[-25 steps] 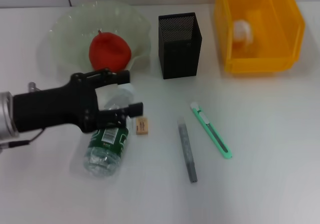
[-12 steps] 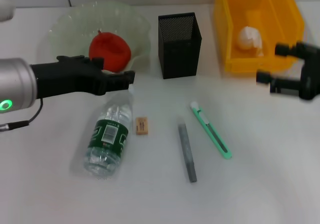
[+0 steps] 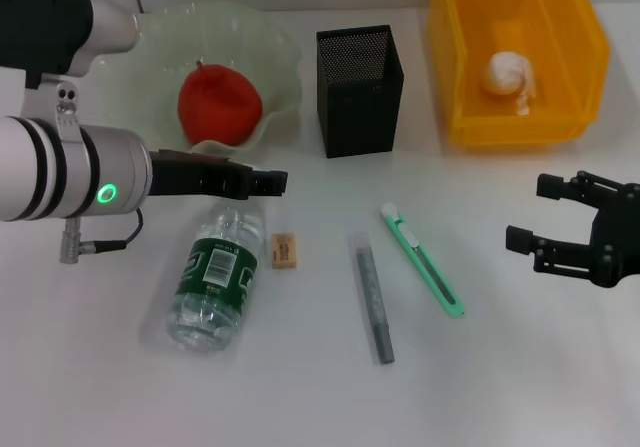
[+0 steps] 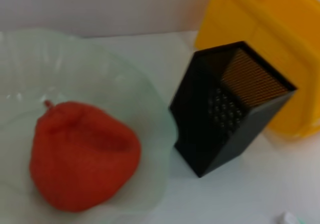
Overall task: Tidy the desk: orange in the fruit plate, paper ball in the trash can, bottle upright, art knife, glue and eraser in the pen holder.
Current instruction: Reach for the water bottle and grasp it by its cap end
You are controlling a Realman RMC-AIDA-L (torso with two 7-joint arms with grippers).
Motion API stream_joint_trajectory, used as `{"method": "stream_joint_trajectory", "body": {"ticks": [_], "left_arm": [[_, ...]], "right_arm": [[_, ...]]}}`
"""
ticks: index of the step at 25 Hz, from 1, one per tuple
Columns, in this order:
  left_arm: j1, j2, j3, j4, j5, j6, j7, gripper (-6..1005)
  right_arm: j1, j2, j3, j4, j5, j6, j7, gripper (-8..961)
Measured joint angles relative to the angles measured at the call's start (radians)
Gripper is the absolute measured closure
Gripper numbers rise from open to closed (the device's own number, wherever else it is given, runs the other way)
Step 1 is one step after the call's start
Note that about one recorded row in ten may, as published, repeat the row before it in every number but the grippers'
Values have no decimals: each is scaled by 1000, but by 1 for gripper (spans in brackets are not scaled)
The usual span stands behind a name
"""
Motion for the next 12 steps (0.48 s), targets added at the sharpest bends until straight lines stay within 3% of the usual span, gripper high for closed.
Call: {"method": "stream_joint_trajectory", "body": {"ticks": [12], "left_arm": [[-81,-1,-11,-187,1,-98,0,170]], "right_arm": [[7,0,-8,11,0,-30,-3,131]]}}
